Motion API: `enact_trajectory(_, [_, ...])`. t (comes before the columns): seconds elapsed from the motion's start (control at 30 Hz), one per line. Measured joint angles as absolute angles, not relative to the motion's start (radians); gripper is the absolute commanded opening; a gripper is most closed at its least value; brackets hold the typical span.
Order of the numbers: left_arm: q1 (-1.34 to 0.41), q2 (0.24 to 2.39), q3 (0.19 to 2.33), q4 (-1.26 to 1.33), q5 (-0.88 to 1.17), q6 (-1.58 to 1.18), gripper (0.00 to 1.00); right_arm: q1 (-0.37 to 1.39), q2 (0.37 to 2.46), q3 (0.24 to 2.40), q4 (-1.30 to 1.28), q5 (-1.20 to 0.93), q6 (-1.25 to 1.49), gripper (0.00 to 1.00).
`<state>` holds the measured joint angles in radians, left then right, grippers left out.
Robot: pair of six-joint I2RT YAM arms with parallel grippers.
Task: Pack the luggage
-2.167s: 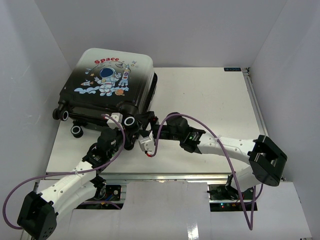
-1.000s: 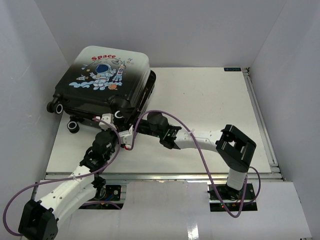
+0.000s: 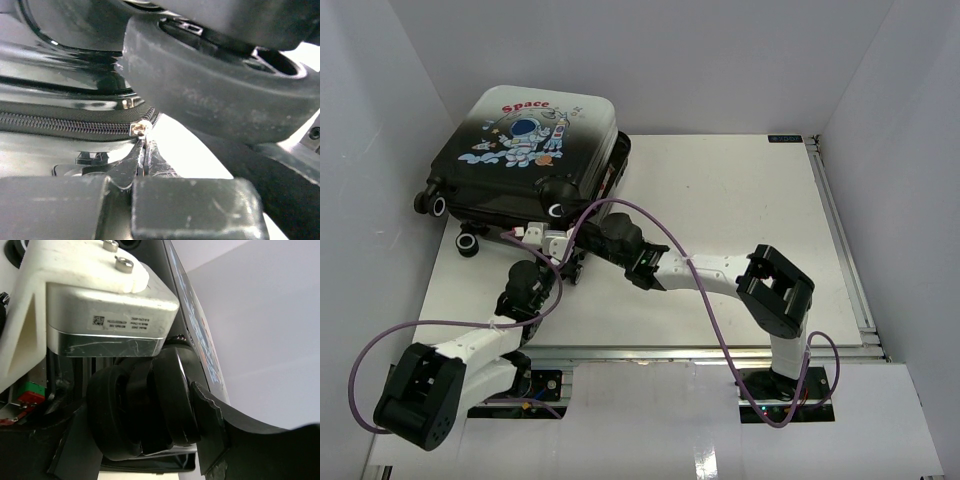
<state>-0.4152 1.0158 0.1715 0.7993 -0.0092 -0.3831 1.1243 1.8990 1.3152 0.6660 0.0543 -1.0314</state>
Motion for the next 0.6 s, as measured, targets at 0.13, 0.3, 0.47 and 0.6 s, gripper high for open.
enact_trajectory(0.13, [-0.405,1.113,0.171,0.922,0.057,-0.381,0.0,1.121,1.892,1.276,0.717,0.086,-1.017,0.08])
enact_trajectory(0.3, [-0.404,1.168,0.171,0.984,0.098,-0.365,0.0,1.118,1.883,1.235,0.766,0.104,-1.01,0.08])
enact_trajectory(0.47, [-0.403,1.191,0.175,1.014,0.112,-0.369,0.0,1.118,1.88,1.221,0.789,0.118,-1.0,0.08])
enact_trajectory(0.6, [-0.403,1.194,0.177,1.014,0.113,-0.398,0.0,1.123,1.881,1.221,0.791,0.161,-0.986,0.27])
